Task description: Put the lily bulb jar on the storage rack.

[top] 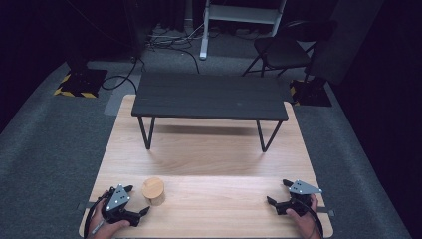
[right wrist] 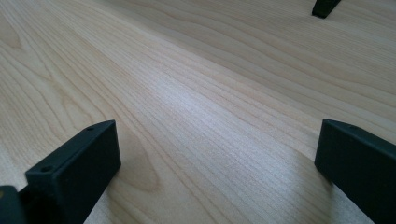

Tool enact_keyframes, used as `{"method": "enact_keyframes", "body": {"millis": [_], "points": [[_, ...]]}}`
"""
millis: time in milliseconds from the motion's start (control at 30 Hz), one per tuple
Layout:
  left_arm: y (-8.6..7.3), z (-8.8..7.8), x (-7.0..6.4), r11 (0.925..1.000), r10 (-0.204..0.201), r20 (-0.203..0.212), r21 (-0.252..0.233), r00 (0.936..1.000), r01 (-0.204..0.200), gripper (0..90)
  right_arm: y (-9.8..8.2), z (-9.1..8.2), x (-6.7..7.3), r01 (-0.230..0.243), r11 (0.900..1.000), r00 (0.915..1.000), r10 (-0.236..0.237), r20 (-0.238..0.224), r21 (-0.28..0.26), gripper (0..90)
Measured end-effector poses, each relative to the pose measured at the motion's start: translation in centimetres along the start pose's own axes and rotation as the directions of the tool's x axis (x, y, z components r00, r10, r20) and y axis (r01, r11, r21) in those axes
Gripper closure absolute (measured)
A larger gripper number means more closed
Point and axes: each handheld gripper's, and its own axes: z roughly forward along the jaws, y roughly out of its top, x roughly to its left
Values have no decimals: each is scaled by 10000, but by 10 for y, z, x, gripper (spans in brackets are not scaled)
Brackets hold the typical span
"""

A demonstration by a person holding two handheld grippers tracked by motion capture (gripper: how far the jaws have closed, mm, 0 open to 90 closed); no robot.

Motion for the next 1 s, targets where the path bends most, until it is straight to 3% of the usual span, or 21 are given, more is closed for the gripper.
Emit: {"method": "enact_keyframes", "body": {"millis": [667,767,867,933,1000], "points": [[0,0,0,10000,1,-36,5,10000,-1,5,0,0,0,2,10000,10000,-2,2,-1,0],[0,0,3,10000,72,156,-11,9999,-72,5,0,0,0,-1,10000,10000,1,2,0,0],[-4,-4,11,9992,-275,534,-264,9982,289,14,0,0,0,-3,10000,10000,3,2,-2,0],[-2,-7,12,9993,-136,548,-344,9984,155,11,0,0,0,-2,10000,10000,2,2,-3,0],[7,-10,10,9991,365,443,-239,9984,-355,10,0,0,0,0,10000,10000,0,2,-4,0]]}}
